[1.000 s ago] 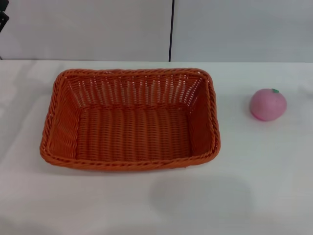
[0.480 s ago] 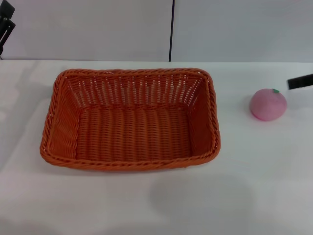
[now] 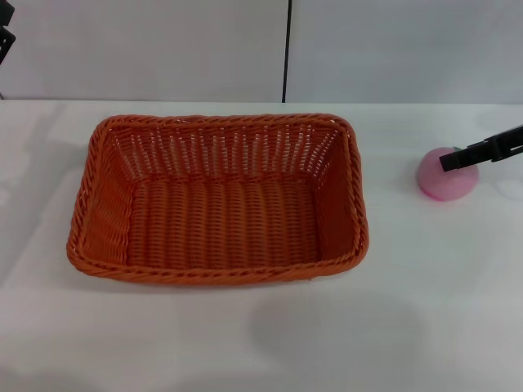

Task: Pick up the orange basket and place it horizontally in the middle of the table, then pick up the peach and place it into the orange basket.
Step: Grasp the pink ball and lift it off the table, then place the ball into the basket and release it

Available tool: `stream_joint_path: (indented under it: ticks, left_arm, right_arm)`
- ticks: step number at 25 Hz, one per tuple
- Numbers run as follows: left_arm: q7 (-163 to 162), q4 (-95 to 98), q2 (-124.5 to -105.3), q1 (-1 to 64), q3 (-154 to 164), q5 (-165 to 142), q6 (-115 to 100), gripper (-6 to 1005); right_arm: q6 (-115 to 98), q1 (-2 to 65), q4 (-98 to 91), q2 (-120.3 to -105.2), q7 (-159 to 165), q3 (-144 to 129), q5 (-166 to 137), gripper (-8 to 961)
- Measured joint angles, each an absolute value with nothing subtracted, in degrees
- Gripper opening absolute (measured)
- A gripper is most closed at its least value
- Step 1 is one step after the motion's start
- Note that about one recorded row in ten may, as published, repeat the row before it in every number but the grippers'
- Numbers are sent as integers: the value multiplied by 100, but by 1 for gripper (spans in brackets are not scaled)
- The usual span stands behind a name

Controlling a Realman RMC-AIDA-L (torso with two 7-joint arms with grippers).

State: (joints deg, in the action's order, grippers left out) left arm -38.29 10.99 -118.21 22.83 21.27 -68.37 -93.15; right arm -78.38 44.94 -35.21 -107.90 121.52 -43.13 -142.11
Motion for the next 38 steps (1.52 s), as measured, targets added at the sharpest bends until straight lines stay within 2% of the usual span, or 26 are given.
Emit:
stream_joint_path:
  ticks: [13,23,32,38]
  left_arm:
    - [-3932,1037,-11829,2285,2126,-6775,-9393,825]
    - [-4019,986,-11830,2350,2123,-6754,-9386,825]
    - [-4064,972,-11826,2327,2070,-6740,-9382,824]
    - [-4082,939,-11822,2318,1985,-6739,-9398,824]
  right_arm:
    - [-7619,4589,-3333,-10830,12106,-4716,-14221,657]
    - [-7672,4498,-3524,-10858,12089,-4741,-14219,252]
    - [-8477,3961,-4958,-10973,12108,-4383,-13286,178]
    - [-9218,3665,-6059,-11158,12017,-4413,-11576,146]
